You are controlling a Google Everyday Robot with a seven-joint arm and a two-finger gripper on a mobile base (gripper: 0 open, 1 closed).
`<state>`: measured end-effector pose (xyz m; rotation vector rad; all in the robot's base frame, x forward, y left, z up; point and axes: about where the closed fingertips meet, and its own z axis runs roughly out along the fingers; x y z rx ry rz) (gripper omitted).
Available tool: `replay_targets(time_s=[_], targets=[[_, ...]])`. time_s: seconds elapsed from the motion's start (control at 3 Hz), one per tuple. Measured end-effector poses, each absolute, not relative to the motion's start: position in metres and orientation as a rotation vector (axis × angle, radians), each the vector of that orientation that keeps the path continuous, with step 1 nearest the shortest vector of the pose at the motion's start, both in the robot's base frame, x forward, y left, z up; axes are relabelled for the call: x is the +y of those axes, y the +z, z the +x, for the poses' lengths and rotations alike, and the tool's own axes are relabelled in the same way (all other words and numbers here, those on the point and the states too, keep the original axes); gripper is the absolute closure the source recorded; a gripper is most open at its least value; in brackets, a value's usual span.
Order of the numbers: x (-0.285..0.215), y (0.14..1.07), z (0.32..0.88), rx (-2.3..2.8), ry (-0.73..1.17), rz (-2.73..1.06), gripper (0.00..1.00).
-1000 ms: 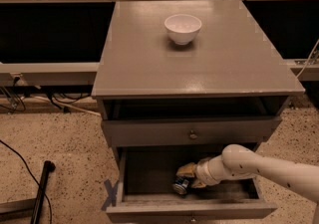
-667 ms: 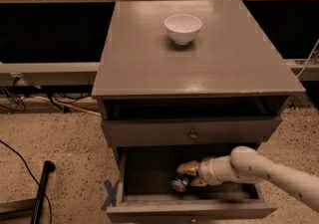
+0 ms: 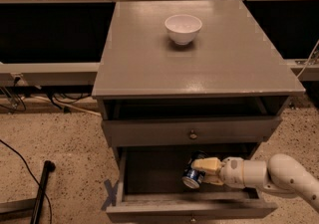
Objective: Pick pepsi can from middle drawer and place on counter
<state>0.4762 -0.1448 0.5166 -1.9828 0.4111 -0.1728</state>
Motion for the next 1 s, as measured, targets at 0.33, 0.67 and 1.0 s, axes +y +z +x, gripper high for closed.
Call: replay_targets(time_s=[0.33, 0.67, 1.0], targets=[[-0.159, 0.562, 0.459, 0.338, -0.227, -1.925, 1.0], [-0.17, 0.614, 0.452, 0.266, -0.292, -1.938, 1.0], [-0.193, 0.681, 0.448, 0.223, -0.411, -1.985, 1.0]])
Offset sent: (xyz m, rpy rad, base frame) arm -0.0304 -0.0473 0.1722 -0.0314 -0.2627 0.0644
